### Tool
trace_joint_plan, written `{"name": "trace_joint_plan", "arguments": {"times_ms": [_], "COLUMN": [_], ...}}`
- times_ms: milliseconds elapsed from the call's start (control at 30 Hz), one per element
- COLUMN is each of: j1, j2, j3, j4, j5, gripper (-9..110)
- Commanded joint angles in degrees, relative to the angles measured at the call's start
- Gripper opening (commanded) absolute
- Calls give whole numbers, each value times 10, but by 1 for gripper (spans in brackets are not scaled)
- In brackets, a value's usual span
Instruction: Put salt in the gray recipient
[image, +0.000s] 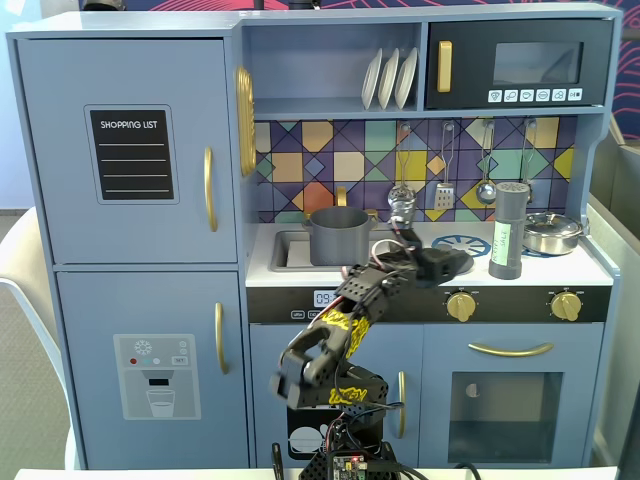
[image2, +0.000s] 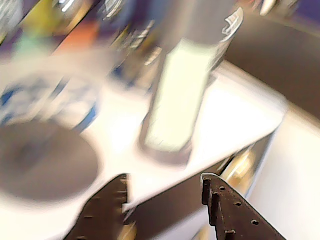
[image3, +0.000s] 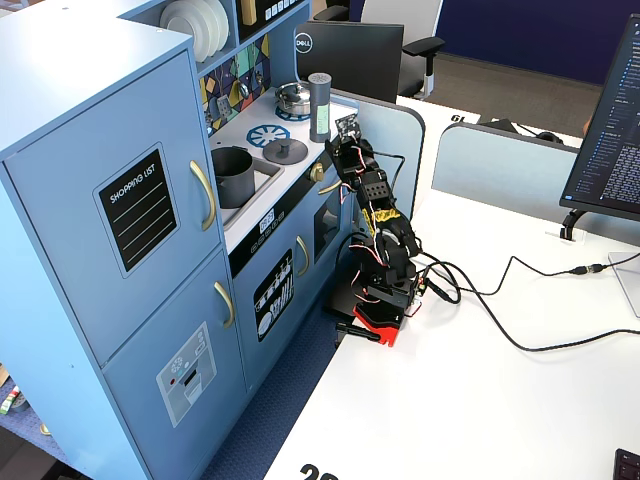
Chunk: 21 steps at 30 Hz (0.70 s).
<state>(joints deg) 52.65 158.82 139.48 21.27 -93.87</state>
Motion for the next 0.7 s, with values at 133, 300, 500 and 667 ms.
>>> {"name": "trace_joint_plan", "arguments": {"times_ms": [133, 300, 500, 667], "j1": [33, 27, 24, 25], "j2": [-67, -131, -163, -172], "j3": [-18, -32, -56, -38], "j4": [-150, -201, -228, -271], "j5": [48, 54, 71, 85], "gripper": [42, 47, 56, 56]}}
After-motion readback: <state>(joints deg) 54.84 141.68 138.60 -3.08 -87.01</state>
